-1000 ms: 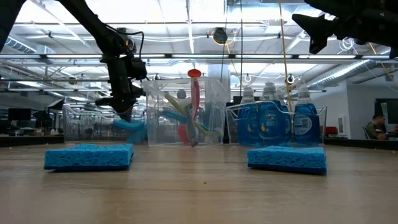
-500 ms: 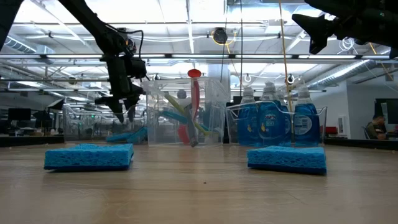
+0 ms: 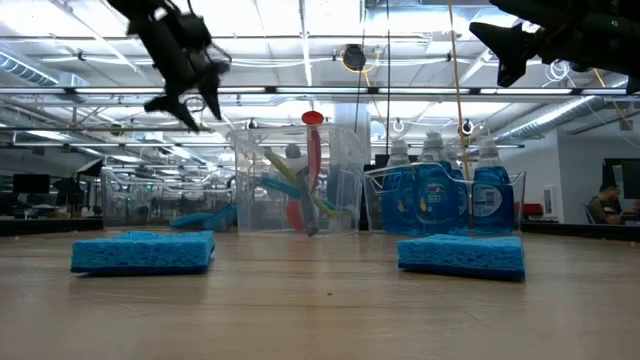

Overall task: Pick & Place Kitchen Sink Supplies
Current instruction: Put the blue sponge into the left transparent bin

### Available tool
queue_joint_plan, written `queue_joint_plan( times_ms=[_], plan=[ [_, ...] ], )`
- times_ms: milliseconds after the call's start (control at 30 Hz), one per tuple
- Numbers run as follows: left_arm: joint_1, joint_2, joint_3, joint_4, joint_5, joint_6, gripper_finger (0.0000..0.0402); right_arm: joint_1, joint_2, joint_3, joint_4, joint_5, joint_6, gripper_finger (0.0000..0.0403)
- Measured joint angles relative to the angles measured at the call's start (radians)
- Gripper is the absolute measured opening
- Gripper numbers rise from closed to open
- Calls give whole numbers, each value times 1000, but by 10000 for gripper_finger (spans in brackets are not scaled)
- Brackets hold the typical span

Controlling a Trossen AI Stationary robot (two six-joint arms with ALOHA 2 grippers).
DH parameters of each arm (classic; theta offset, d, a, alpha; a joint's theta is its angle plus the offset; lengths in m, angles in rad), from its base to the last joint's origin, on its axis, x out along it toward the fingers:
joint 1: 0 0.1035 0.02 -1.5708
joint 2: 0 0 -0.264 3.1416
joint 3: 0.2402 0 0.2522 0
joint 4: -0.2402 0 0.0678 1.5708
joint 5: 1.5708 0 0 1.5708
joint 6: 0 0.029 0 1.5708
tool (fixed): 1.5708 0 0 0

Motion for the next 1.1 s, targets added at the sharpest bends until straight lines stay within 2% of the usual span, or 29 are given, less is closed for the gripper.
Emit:
queue_joint_plan(
  times_ms=[200, 467, 800, 1100],
  plan=[
    [-115, -161, 0, -56, 34, -78, 258, 0, 0, 0, 0, 0, 0, 196],
    [-356, -282, 0, -171, 35, -311, 228, 0, 0, 0, -1, 0, 0, 196],
    [-701, -274, 0, -206, -1, -618, 213, 0, 0, 0, -14, -1, 0, 196],
    [-947, -212, 0, -203, -79, -863, 202, 0, 0, 0, -39, -1, 0, 196]
  ],
)
